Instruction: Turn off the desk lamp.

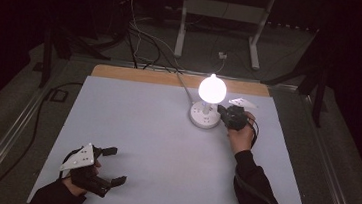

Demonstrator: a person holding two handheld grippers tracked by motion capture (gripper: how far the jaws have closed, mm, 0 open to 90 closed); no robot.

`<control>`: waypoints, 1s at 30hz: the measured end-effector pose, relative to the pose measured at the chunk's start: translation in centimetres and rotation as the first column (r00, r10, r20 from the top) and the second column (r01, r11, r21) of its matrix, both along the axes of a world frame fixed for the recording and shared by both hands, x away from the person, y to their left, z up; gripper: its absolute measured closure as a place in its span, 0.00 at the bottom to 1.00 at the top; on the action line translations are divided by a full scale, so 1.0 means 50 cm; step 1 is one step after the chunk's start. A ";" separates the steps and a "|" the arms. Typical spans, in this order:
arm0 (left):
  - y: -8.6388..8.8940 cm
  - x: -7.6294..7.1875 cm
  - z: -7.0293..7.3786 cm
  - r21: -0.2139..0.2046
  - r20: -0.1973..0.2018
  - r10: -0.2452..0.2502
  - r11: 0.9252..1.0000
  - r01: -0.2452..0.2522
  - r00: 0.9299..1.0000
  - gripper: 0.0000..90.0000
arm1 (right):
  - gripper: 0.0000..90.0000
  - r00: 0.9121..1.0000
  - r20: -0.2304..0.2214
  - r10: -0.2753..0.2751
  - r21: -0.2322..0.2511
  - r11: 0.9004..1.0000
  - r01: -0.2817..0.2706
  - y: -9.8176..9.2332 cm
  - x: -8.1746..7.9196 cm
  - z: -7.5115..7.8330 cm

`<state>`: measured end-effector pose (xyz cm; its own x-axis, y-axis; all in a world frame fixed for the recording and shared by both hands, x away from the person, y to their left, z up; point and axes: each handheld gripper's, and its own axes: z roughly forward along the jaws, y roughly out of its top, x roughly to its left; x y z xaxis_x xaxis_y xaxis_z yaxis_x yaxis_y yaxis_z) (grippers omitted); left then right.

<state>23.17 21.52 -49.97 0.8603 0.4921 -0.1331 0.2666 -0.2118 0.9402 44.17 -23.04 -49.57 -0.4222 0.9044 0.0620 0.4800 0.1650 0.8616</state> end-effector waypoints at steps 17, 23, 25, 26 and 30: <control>0.000 0.000 0.000 -0.001 -0.001 0.001 1.000 -0.001 1.000 0.01 | 1.00 0.999 -0.037 0.010 -0.043 0.999 -0.011 0.011 0.005 -0.030; 0.001 0.000 0.000 -0.002 -0.001 0.001 1.000 -0.001 1.000 0.01 | 1.00 0.999 -0.044 0.009 -0.050 0.999 -0.011 0.014 0.006 -0.035; 0.000 -0.001 0.000 0.002 0.000 -0.001 1.000 0.001 1.000 0.01 | 1.00 0.999 -0.042 0.010 -0.052 0.999 -0.012 0.014 0.006 -0.035; 0.000 -0.001 0.000 0.000 0.001 -0.001 1.000 0.001 1.000 0.01 | 1.00 0.999 -0.039 0.013 -0.056 0.998 -0.015 0.013 0.006 -0.036; 0.000 -0.001 0.000 0.000 0.000 0.000 1.000 0.000 1.000 0.01 | 1.00 0.999 -0.038 0.016 -0.051 0.999 -0.018 0.012 0.006 -0.037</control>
